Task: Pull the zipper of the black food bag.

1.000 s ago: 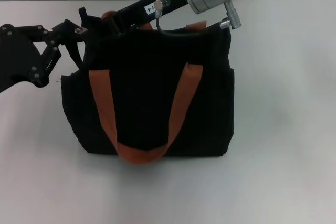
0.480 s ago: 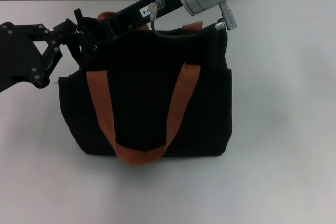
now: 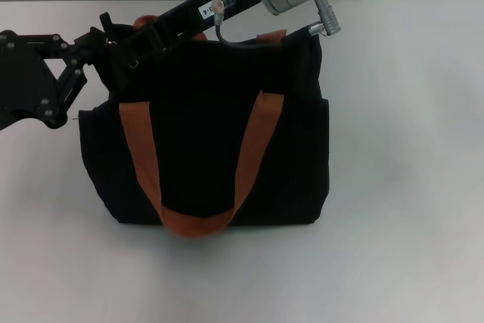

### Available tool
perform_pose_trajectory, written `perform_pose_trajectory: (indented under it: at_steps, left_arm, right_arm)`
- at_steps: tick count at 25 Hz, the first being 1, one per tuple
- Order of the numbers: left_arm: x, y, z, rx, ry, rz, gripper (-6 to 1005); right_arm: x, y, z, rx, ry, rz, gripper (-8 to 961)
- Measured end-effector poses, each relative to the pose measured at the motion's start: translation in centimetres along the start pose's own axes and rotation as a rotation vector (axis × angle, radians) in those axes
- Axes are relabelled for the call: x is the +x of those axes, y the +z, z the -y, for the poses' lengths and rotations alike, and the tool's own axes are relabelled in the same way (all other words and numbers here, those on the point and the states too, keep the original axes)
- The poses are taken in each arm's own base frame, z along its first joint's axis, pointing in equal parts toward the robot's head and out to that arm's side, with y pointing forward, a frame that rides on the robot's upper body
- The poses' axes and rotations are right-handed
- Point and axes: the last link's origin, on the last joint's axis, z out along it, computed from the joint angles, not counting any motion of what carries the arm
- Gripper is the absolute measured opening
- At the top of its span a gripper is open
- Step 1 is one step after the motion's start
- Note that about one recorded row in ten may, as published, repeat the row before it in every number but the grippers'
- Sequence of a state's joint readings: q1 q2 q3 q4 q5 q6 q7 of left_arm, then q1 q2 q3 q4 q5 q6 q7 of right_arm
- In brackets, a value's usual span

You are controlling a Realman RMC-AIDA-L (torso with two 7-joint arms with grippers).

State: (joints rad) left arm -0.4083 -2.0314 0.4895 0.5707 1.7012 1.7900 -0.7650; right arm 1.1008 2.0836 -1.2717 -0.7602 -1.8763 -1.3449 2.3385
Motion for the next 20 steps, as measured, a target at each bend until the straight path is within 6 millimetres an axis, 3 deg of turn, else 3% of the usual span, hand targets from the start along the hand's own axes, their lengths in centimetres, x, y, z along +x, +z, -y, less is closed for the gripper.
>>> perform_pose_trajectory:
  at_steps: [20]
  left_arm:
    - [0.28,-0.31,0.29,-0.008,0.010,-0.002,21]
  right_arm:
    - [-0.15,-0.11,-0.34,-0.001,-0.024,-0.017,91]
